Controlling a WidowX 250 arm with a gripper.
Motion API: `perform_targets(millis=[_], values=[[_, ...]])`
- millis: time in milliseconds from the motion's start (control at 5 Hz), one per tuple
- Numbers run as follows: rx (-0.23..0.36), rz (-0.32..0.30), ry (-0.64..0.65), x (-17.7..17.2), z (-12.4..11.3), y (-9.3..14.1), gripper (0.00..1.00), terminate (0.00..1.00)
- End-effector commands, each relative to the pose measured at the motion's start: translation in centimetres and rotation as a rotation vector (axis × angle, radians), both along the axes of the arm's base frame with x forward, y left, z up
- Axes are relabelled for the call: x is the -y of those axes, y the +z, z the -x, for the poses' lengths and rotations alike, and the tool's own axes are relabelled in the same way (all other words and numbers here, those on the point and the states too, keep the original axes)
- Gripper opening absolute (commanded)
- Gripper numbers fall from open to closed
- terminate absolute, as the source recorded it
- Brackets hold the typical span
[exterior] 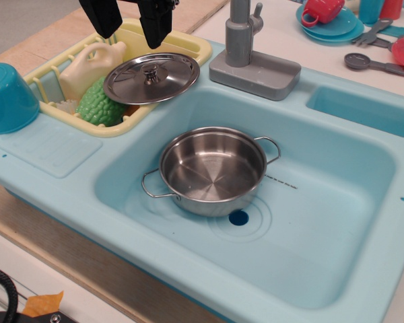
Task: Put lid on pot or pan
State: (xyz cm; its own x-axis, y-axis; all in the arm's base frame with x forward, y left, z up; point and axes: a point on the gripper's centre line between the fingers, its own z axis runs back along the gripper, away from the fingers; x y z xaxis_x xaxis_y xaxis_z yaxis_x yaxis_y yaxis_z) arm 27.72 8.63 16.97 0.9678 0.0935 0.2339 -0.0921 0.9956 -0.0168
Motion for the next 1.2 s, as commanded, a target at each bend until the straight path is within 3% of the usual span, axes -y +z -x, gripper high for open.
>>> perform_targets(millis=[0,1000], values=[[0.000,0.000,0.000,0.0,0.0,0.0,1.00,0.00],[-0.064,0.083,-0.010,-1.4,-0.8,-3.3,1.00,0.00]])
